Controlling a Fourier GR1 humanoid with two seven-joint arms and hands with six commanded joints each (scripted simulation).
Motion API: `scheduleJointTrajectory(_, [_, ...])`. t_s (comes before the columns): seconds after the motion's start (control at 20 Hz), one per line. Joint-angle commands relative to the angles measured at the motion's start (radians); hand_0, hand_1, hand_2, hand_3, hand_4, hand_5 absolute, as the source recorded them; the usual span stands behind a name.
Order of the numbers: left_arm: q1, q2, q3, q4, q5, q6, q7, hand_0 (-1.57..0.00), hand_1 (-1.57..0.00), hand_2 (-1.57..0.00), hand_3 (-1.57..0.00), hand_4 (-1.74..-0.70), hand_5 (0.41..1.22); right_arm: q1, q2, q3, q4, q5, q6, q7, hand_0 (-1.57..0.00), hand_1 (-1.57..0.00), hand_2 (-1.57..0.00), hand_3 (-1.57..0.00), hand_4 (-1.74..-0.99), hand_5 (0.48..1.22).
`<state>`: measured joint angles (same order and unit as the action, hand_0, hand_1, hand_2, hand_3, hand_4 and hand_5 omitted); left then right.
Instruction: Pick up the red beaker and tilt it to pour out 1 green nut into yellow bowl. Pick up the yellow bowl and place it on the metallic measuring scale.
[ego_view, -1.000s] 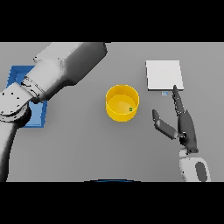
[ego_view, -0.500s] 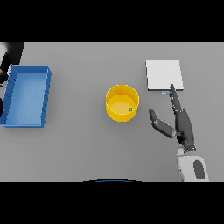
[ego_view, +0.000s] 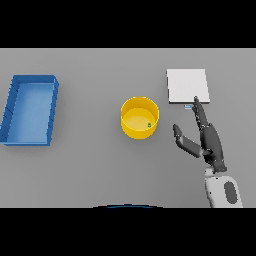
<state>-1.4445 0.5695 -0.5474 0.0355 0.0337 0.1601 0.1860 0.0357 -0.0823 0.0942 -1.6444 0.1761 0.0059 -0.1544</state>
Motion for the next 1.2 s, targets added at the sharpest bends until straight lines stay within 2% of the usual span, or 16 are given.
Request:
scheduleJointTrajectory(0.0, [0.02,0.009,0.017,-0.002,0.028,0.012,-0.012,-1.57,-1.57,-1.57,-1.52,-1.74,1.221,0.004,-0.006,0.002,-0.001,0.006,0.001,-0.022,0.0,0.0,0.0,0.0,-1.168,0.68])
scheduleJointTrajectory(0.1, [0.068,0.004,0.041,0.003,0.078,0.025,0.002,-1.57,-1.57,-1.57,-1.46,-1.74,1.221,0.0,-0.005,0.011,-0.01,0.019,-0.002,-0.015,0.0,0.0,0.0,0.0,-1.188,0.696])
scheduleJointTrajectory(0.25, [0.14,0.001,0.08,-0.003,0.156,0.054,-0.025,-1.57,-1.57,-1.57,-1.37,-1.74,1.221,0.015,-0.001,0.018,-0.006,0.03,-0.008,-0.024,0.0,0.0,0.0,0.0,-1.194,0.703])
scheduleJointTrajectory(0.3, [0.163,-0.005,0.087,-0.005,0.175,0.066,-0.029,-1.57,-1.57,-1.57,-1.37,-1.74,1.221,-0.003,-0.004,0.014,0.0,0.032,-0.01,-0.01,0.0,0.0,0.0,0.0,-1.199,0.707])
scheduleJointTrajectory(0.55, [0.273,-0.025,0.113,-0.043,0.271,0.119,-0.051,-1.57,-1.57,-1.57,-1.4,-1.74,1.221,-0.008,-0.006,0.01,0.013,0.029,-0.01,-0.013,0.0,0.0,0.0,0.0,-1.201,0.696])
scheduleJointTrajectory(0.7, [0.343,-0.041,0.095,-0.1,0.302,0.151,-0.025,-1.57,-1.57,-1.57,-1.38,-1.74,1.221,-0.001,-0.002,0.01,0.009,0.028,-0.013,-0.024,0.0,0.0,0.0,0.0,-1.186,0.687])
scheduleJointTrajectory(0.8, [0.401,-0.045,0.074,-0.182,0.325,0.168,-0.001,-1.57,-1.57,-1.57,-1.38,-1.74,1.076,-0.001,0.003,0.016,0.002,0.026,-0.009,-0.013,0.0,0.0,0.0,0.0,-1.17,0.683])
scheduleJointTrajectory(0.9, [0.478,-0.01,0.038,-0.322,0.349,0.148,0.076,-1.57,-1.57,-1.57,-1.37,-1.73,0.955,-0.006,0.006,0.013,0.012,0.029,-0.015,-0.007,0.0,0.0,0.0,0.0,-1.168,0.679])
scheduleJointTrajectory(0.95, [0.527,0.027,0.01,-0.423,0.352,0.132,0.124,-1.57,-1.57,-1.57,-1.41,-1.66,0.888,-0.005,0.004,0.014,0.008,0.03,-0.014,0.0,0.0,0.0,0.0,0.0,-1.165,0.678])
scheduleJointTrajectory(1.0, [0.583,0.066,-0.01,-0.547,0.368,0.129,0.162,-1.57,-1.57,-1.57,-1.37,-1.49,0.827,-0.01,0.009,0.017,0.018,0.04,-0.022,0.001,0.0,0.0,0.0,0.0,-1.165,0.675])
scheduleJointTrajectory(1.05, [0.644,0.115,-0.04,-0.683,0.368,0.118,0.19,-1.57,-1.54,-1.49,-1.24,-1.31,0.774,-0.009,0.0,0.009,0.018,0.034,-0.022,-0.006,0.0,0.0,0.0,0.0,-1.163,0.671])
scheduleJointTrajectory(1.1, [0.686,0.153,-0.059,-0.801,0.371,0.109,0.204,-1.5,-1.38,-1.31,-1.1,-1.15,0.74,-0.023,-0.002,0.009,0.02,0.037,-0.024,0.009,0.0,0.0,0.0,0.0,-1.159,0.669])
scheduleJointTrajectory(1.15, [0.736,0.201,-0.059,-0.909,0.397,0.075,0.198,-1.25,-1.1,-1.05,-0.88,-1.03,0.714,-0.015,-0.004,0.011,0.016,0.04,-0.024,-0.009,0.0,0.0,0.0,0.0,-1.161,0.669])
